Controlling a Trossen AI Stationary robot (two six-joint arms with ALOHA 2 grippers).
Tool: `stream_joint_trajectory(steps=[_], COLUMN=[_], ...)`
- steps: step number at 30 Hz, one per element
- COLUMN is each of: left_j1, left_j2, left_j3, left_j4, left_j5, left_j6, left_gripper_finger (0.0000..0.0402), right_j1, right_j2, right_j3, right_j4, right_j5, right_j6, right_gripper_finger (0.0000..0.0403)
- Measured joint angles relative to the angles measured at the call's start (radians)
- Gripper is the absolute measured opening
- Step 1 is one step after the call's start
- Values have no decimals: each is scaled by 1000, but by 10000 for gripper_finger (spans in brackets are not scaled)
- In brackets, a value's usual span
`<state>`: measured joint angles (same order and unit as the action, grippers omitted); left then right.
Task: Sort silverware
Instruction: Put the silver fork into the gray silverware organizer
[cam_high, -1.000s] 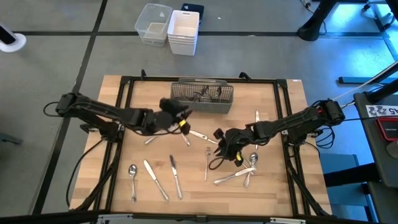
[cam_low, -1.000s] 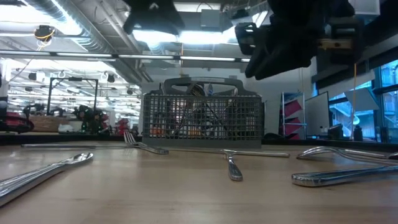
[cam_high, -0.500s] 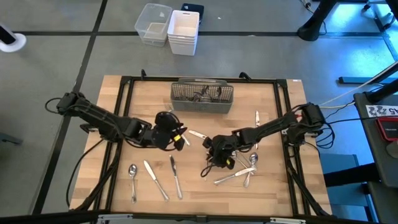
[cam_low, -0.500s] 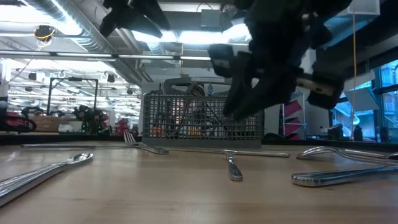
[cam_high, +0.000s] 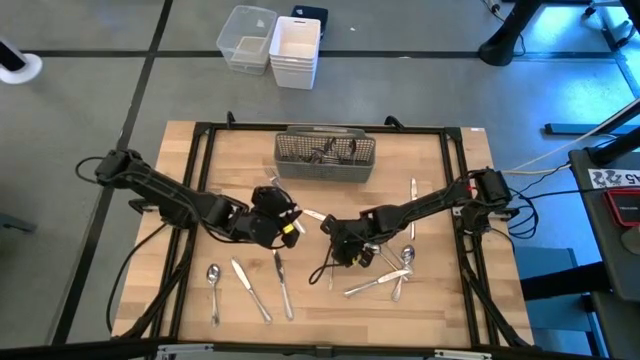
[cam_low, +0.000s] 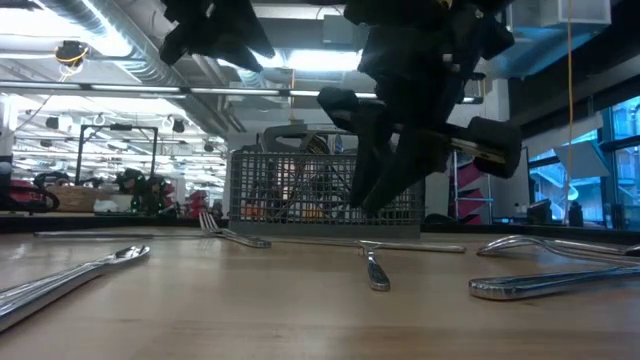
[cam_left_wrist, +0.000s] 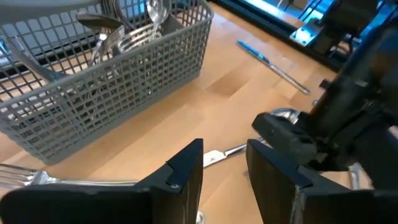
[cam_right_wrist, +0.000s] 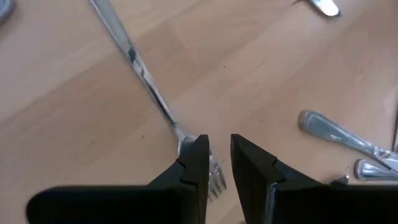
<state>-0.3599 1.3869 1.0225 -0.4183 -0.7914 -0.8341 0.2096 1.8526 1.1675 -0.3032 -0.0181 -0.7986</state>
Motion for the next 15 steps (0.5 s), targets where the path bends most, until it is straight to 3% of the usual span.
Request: stream_joint_trajectory(steps=[10,15], left_j1=[-2,-2], left_j2=[31,31], left_j3=[0,0], left_j4=[-16,-16], left_j5=[0,1], left_j6=[-8,-5], left_gripper_finger=[115,115], right_j1=[0,0], right_j2=[0,0], right_j3=[5,4], right_j4=[60,37], right_j5=[-15,2], right_j6=[53,53], right_gripper_finger=[70,102])
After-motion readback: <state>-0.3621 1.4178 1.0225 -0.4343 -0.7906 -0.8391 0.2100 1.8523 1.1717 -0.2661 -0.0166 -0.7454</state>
